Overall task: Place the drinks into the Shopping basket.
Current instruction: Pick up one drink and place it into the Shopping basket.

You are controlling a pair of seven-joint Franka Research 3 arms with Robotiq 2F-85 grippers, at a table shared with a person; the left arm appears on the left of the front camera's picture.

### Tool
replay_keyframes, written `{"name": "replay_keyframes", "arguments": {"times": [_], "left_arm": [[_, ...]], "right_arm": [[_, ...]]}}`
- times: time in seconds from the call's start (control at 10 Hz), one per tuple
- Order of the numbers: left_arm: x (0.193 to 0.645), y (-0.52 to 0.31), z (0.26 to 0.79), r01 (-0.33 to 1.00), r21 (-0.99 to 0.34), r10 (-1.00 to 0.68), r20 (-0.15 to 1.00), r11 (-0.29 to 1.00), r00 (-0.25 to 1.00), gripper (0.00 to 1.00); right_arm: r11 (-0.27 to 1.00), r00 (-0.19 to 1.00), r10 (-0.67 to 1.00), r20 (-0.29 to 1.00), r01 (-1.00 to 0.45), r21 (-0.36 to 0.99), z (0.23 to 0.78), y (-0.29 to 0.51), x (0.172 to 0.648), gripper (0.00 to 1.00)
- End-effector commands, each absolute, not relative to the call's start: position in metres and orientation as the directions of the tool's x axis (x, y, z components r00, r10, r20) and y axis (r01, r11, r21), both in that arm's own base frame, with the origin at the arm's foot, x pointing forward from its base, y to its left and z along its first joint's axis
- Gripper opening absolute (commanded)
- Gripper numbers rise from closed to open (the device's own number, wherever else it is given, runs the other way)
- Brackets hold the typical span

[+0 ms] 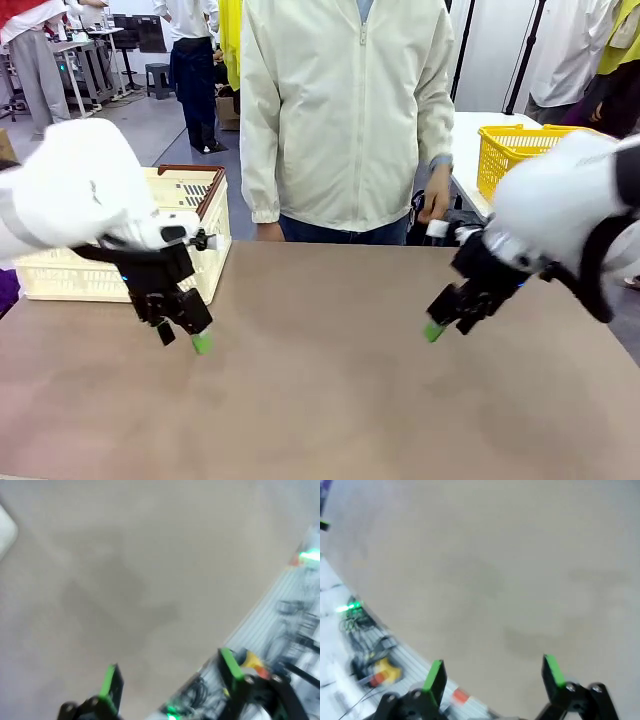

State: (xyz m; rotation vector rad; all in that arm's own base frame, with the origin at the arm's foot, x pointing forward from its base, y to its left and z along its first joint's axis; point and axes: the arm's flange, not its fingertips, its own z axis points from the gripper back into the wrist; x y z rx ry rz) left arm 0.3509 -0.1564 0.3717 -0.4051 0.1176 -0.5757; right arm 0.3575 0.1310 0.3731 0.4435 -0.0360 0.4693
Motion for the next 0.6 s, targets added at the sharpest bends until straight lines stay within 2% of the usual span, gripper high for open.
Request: {"name": "replay_keyframes", "arguments": {"times": [0.0,0.2,0.3,0.5], "left_arm": [[0.357,-0.106,0.449,0.32,-0.732,-0.472,-0.002,0.602,0.882,1.0],[0.348,-0.035,0.5,0.236,-0.904,-0.306,0.126,0.355,0.944,1.0],[0.337,0.02,0.519,0.208,-0.94,-0.105,0.186,0.271,0.977,1.0],[0.308,0.114,0.517,0.18,-0.956,0.17,0.222,0.23,0.96,1.0]], "right_arm": [[0.515,0.954,0.299,0.032,-0.189,0.836,0.434,0.061,0.352,1.0],[0.276,0.967,0.215,0.139,-0.197,0.941,0.47,-0.007,0.323,1.0],[0.23,0.975,0.069,0.211,-0.221,0.948,0.48,-0.05,0.303,1.0],[0.155,0.947,-0.188,0.261,-0.234,0.96,0.472,-0.124,0.269,1.0]]}}
